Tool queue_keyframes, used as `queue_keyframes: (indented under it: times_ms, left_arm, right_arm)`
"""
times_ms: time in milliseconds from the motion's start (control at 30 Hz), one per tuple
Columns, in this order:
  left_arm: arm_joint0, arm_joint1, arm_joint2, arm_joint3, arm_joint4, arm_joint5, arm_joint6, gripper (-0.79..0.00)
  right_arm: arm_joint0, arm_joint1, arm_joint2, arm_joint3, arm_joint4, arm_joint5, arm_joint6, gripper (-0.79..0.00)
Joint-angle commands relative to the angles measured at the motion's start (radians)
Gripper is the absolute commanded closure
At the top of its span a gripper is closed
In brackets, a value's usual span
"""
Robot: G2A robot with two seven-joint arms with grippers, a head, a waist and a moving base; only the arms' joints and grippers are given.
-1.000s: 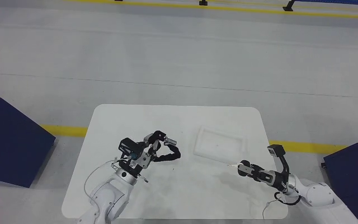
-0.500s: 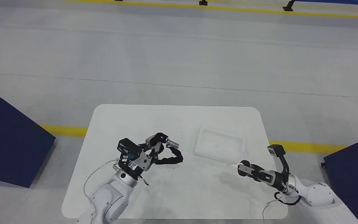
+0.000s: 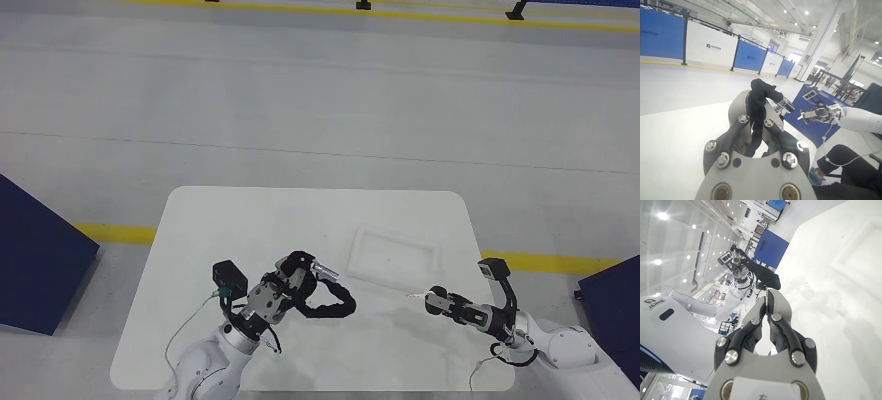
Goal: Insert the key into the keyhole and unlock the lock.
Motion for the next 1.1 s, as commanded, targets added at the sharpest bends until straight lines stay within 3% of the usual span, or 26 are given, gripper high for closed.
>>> queue_keyframes:
  times_ms: [0,467,900,1067]
  left_arm:
    - [0.0,-0.002,0.012,0.003,-0.059,-0.027,-0.007,0.0]
    - [-0.004,-0.01,0.046,0.031,-0.233,-0.041,-0.057,0.0]
    - [-0.004,-0.01,0.047,0.03,-0.238,-0.038,-0.059,0.0]
    - [-0.004,-0.01,0.047,0.03,-0.238,-0.038,-0.059,0.0]
  right_arm:
    - [0.0,0.0,0.0,0.0,0.0,0.0,0.0,0.0]
    - [0.0,0.0,0.0,0.0,0.0,0.0,0.0,0.0]
    - [-0.001,-0.001,-0.001,-0.003,0.003,0.002,-0.006,0.0]
    - [-0.04,-0.011,-0.014,-0.066,0.092,-0.048,-0.048,0.0]
